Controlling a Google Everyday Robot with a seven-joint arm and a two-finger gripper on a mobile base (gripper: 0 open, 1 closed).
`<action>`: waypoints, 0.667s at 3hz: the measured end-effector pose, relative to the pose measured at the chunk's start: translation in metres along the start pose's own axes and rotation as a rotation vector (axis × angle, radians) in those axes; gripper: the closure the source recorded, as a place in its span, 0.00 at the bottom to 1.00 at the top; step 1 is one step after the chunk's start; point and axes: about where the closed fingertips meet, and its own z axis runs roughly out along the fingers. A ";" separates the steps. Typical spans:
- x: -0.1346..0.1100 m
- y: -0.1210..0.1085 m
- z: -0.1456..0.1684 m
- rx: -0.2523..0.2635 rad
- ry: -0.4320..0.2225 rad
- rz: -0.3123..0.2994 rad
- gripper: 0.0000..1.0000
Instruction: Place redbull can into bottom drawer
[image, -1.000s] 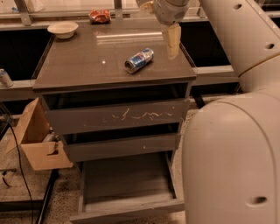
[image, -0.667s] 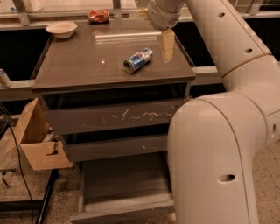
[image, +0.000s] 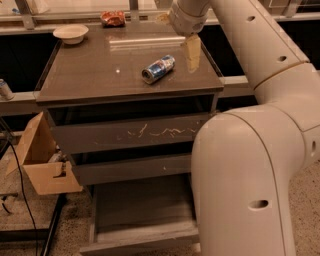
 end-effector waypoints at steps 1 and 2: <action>0.001 0.006 0.018 -0.048 0.015 -0.058 0.00; -0.003 0.003 0.036 -0.071 0.014 -0.115 0.00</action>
Offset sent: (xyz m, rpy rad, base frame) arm 0.0160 0.0110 -0.0379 -0.1387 0.0458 0.1495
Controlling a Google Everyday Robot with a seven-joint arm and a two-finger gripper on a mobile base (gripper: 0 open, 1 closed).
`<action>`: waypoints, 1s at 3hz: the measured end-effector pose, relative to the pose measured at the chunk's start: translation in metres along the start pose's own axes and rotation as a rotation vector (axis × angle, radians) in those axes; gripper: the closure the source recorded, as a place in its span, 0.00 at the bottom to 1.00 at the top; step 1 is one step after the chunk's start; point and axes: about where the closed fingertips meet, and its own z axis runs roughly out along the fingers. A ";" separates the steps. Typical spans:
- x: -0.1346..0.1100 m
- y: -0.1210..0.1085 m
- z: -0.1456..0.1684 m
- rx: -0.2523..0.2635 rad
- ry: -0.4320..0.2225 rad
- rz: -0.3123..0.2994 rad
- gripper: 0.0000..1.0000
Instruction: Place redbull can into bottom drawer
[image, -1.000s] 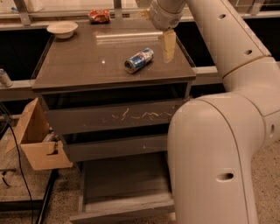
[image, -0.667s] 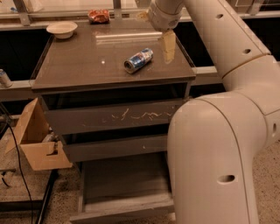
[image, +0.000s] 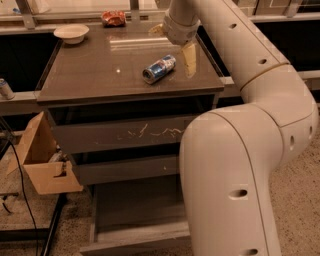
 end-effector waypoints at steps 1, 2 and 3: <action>-0.004 -0.008 0.015 0.016 -0.033 -0.070 0.00; -0.011 -0.017 0.027 0.035 -0.069 -0.141 0.00; -0.019 -0.025 0.043 0.038 -0.101 -0.196 0.00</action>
Offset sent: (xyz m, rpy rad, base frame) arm 0.0280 0.0296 -0.0138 0.0321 -0.0120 0.2556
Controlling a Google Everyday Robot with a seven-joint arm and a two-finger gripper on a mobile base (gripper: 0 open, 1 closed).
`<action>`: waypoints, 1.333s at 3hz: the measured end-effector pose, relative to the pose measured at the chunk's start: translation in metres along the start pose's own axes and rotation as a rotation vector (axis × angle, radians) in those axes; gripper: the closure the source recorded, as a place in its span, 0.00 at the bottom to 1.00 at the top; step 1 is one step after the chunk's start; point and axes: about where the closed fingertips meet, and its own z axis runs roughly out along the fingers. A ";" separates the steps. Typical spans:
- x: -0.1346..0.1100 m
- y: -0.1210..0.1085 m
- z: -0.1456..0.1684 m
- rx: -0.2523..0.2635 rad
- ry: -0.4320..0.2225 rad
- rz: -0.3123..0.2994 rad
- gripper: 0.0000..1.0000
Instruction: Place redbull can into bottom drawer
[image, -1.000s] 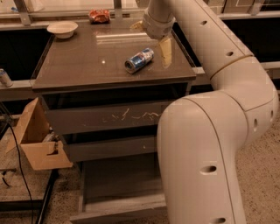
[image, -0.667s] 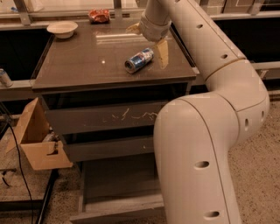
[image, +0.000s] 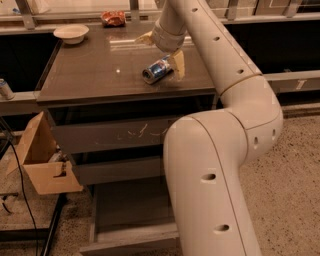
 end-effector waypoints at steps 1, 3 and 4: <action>-0.001 -0.004 0.012 -0.005 -0.012 -0.022 0.00; 0.005 -0.006 0.032 -0.051 0.020 -0.029 0.00; 0.016 -0.009 0.034 -0.068 0.077 0.007 0.00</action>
Offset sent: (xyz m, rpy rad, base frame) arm 0.0283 0.0017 -0.0102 -0.0600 0.0420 0.0331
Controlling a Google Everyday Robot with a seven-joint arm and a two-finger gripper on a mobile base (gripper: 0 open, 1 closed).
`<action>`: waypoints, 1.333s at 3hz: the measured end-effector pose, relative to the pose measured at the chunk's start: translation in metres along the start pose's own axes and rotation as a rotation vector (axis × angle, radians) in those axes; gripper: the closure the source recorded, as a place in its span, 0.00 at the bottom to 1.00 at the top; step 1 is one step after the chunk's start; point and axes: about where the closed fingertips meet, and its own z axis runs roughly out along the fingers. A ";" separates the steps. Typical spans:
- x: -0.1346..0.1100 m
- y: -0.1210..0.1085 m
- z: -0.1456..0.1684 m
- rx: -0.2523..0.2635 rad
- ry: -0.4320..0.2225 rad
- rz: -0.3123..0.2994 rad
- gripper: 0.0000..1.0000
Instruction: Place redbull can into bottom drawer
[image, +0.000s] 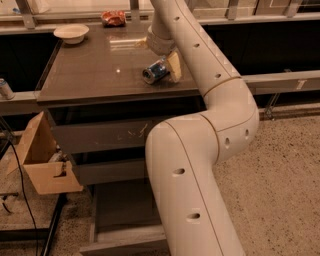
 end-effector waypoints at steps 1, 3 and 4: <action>0.013 0.000 -0.001 -0.013 0.060 0.051 0.00; 0.014 -0.003 0.004 -0.003 0.060 0.047 0.50; 0.014 -0.003 0.004 -0.003 0.060 0.047 0.80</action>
Offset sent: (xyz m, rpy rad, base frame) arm 0.0080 -0.0076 0.0020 -0.0257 -0.0216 -0.0591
